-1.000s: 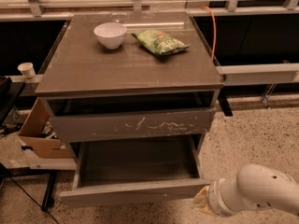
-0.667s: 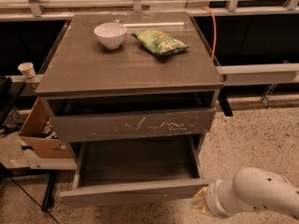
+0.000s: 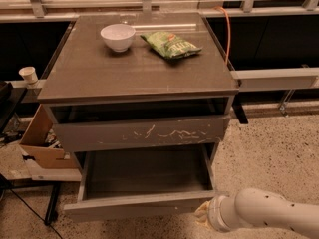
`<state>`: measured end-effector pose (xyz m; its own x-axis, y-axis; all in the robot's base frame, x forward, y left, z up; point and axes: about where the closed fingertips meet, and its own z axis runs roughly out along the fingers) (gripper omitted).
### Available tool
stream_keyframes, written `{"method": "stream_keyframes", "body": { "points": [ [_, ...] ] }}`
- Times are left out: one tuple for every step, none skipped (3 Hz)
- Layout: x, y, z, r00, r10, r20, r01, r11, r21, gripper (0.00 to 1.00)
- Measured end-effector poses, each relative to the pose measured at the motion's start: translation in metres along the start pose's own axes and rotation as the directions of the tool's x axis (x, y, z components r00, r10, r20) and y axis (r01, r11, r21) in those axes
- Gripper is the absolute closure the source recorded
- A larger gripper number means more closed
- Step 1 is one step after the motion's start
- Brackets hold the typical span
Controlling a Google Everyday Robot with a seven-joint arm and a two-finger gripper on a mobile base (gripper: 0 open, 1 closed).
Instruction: Close middle drawer
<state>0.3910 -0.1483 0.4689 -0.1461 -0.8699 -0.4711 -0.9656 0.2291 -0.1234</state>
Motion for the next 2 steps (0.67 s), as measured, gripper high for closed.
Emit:
{"method": "stream_keyframes", "body": {
  "points": [
    [-0.006, -0.017, 0.035, 0.997, -0.029, 0.069, 0.025, 0.9979, 0.06, 1.0],
    [-0.01, -0.026, 0.053, 0.993, -0.043, 0.112, 0.032, 0.9946, 0.098, 1.0]
  ]
}}
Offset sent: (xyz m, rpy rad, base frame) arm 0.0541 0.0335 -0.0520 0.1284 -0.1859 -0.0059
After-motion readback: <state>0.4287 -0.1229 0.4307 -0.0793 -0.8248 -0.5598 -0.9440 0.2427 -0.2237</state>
